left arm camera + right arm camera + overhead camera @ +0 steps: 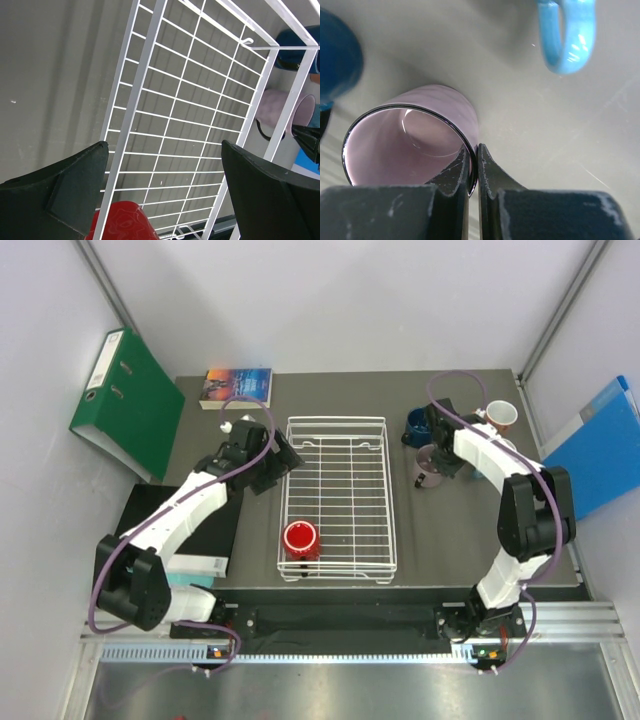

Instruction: Unload the cups from the dish rack

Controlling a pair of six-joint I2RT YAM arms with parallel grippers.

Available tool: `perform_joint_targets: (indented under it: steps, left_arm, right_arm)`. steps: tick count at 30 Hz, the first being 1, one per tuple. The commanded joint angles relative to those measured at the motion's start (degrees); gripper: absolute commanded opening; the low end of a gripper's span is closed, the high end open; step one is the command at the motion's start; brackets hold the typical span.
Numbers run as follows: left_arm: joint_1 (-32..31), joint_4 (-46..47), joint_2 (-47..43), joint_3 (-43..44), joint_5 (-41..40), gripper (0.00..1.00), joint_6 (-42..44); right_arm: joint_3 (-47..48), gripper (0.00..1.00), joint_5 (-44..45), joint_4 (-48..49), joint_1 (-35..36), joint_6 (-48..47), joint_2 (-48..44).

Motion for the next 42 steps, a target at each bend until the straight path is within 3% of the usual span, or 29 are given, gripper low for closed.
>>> perform_joint_targets:
  steps: [1, 14, 20, 31, 38, 42]
  left_arm:
    - [0.0, 1.1, 0.6, 2.1, 0.1, 0.99, 0.9]
    - [0.0, 1.3, 1.7, 2.3, 0.8, 0.99, 1.1]
    - [0.0, 1.9, 1.8, 2.1, 0.4, 0.99, 0.8]
    - [-0.4, 2.4, 0.4, 1.5, -0.4, 0.99, 0.3]
    - [-0.4, 0.9, -0.2, 4.0, -1.1, 0.99, 5.8]
    - [-0.4, -1.8, 0.1, 6.2, -0.5, 0.99, 9.2]
  right_arm:
    - [4.3, 0.0, 0.1, 2.6, -0.3, -0.1, 4.0]
    - [5.6, 0.01, -2.4, 2.4, -0.2, -3.0, 5.9]
    - [3.3, 0.15, -4.9, 3.4, -0.1, -6.5, 2.3]
    - [4.7, 0.25, -4.9, 1.1, 0.0, -8.4, -3.3]
    - [13.8, 0.33, -2.5, -4.4, -0.4, -11.7, -6.1]
    - [13.9, 0.35, -3.8, -2.3, -0.3, -17.5, -11.8]
